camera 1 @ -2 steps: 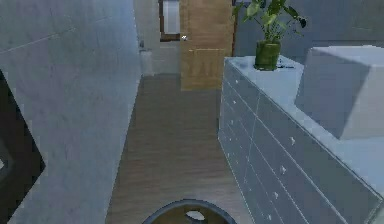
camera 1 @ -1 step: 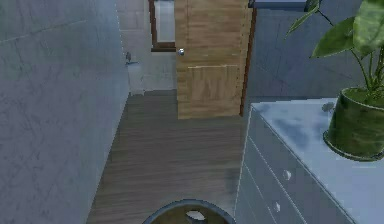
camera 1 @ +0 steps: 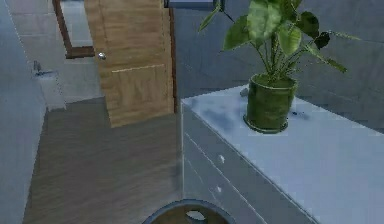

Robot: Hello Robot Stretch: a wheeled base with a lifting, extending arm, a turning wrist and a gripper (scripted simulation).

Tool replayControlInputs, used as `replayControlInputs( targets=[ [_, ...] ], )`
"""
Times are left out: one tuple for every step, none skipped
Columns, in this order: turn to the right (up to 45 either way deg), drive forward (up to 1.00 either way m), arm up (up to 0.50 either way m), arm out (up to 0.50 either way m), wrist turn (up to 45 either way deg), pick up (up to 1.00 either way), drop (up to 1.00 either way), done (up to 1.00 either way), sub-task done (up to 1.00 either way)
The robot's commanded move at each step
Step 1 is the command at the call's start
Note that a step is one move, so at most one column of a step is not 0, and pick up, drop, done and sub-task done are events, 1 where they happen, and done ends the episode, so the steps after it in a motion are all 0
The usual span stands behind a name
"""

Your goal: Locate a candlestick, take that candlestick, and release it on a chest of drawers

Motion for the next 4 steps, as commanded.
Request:
replayControlInputs(
  targets=[
    [0.0, 0.15, 0.00, 0.00, 0.0, 0.00, 0.00, 0.00, 0.00],
    [45.0, 0.00, 0.00, 0.00, 0.0, 0.00, 0.00, 0.00, 0.00],
    [45.0, 0.00, 0.00, 0.00, 0.0, 0.00, 0.00, 0.00, 0.00],
    [39.0, 0.00, 0.00, 0.00, 0.0, 0.00, 0.00, 0.00, 0.00]
  ],
)
